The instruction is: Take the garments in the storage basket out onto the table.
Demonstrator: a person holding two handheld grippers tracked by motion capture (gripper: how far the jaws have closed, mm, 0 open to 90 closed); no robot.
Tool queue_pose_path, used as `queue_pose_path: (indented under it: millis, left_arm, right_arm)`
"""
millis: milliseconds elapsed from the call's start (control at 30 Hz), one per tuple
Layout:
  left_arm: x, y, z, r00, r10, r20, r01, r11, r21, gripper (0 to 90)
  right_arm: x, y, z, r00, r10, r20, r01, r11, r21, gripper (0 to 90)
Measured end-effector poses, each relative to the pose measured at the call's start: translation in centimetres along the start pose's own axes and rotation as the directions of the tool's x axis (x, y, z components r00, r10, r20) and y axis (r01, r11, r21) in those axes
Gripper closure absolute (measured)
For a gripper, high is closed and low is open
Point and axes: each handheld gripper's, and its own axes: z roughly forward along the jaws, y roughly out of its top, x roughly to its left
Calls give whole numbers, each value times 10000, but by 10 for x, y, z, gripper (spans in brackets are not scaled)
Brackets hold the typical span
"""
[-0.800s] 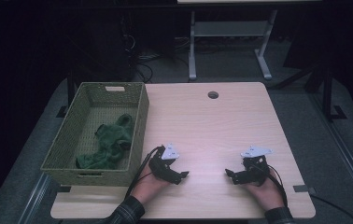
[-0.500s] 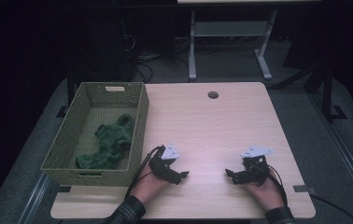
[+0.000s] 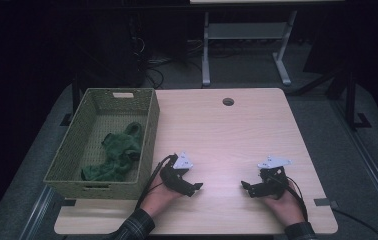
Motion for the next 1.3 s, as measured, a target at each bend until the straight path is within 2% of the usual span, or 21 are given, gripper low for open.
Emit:
queue_pose_path:
  millis: [200,400,667,733,1033,1300]
  left_arm:
    - [2,4,-7,10000,-16,-88,16,10000,1,126]
    - [4,9,-13,9997,-250,-71,249,9996,-116,127]
    - [6,18,-21,9996,-232,-134,229,9995,-228,127]
    - [6,21,-24,9993,-366,-108,363,9989,-296,127]
    - [7,32,-35,9996,-237,-147,233,9993,-292,127]
    - [10,42,-44,9996,-271,41,272,9989,-391,127]
  right_arm:
    - [0,0,0,10000,0,0,0,10000,1,23]
    - [0,0,0,10000,-8,-5,8,10000,10,23]
    - [0,0,0,10000,-9,-6,9,10000,11,23]
    - [0,0,0,10000,-11,-3,11,10000,9,23]
    - [0,0,0,10000,-4,18,4,10000,-2,23]
    - [0,0,0,10000,-4,20,4,10000,-4,23]
